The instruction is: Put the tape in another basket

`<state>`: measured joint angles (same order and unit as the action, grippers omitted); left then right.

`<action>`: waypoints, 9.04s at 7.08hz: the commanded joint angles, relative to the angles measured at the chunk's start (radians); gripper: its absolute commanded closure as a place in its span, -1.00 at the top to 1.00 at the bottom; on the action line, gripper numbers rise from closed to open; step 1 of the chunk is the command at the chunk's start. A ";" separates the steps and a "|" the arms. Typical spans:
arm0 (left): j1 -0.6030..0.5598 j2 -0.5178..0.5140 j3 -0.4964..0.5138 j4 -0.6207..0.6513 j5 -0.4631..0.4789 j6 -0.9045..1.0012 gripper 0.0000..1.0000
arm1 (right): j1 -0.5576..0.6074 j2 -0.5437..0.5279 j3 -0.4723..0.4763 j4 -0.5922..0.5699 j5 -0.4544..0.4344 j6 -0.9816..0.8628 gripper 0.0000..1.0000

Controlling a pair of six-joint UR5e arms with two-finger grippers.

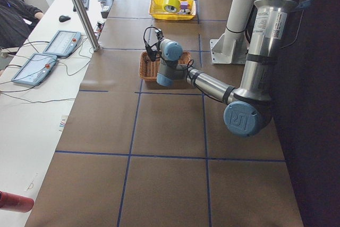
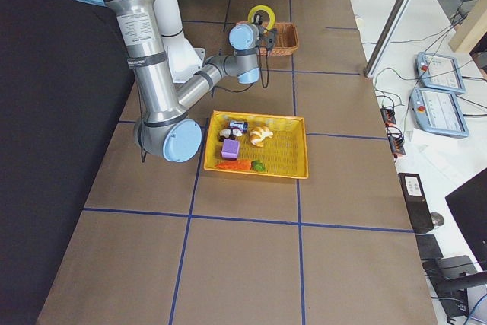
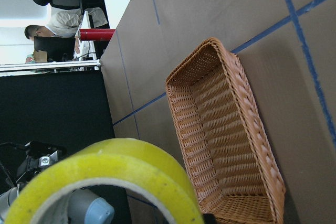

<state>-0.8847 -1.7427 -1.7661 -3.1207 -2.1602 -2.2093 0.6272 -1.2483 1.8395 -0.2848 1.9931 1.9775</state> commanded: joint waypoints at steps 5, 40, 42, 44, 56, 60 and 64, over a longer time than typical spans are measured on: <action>0.252 -0.126 -0.056 -0.157 0.316 -0.228 1.00 | -0.139 0.053 0.004 0.167 -0.049 0.073 -0.95; 0.211 -0.153 -0.078 0.162 0.010 -0.036 -1.00 | -0.146 0.044 0.006 -0.090 -0.138 -0.211 0.99; 0.184 -0.158 -0.081 0.374 -0.070 0.144 -1.00 | -0.057 0.046 0.009 -0.322 -0.082 -0.378 0.99; 0.184 -0.181 -0.111 0.663 -0.075 0.361 -1.00 | 0.001 0.046 0.015 -0.581 -0.069 -0.557 0.99; 0.368 -0.298 0.000 1.301 0.384 0.999 -1.00 | 0.328 0.058 0.024 -1.309 0.098 -1.344 0.99; 0.357 -0.299 -0.006 1.361 0.396 1.131 0.88 | 0.344 0.047 0.026 -1.307 0.116 -1.345 0.99; 0.204 -0.265 -0.100 1.442 0.235 1.213 1.00 | 0.454 -0.018 0.021 -1.309 0.206 -1.509 0.99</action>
<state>-0.6048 -2.0250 -1.8241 -1.7308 -1.8339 -1.0485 1.0329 -1.2329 1.8616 -1.5956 2.1455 0.5400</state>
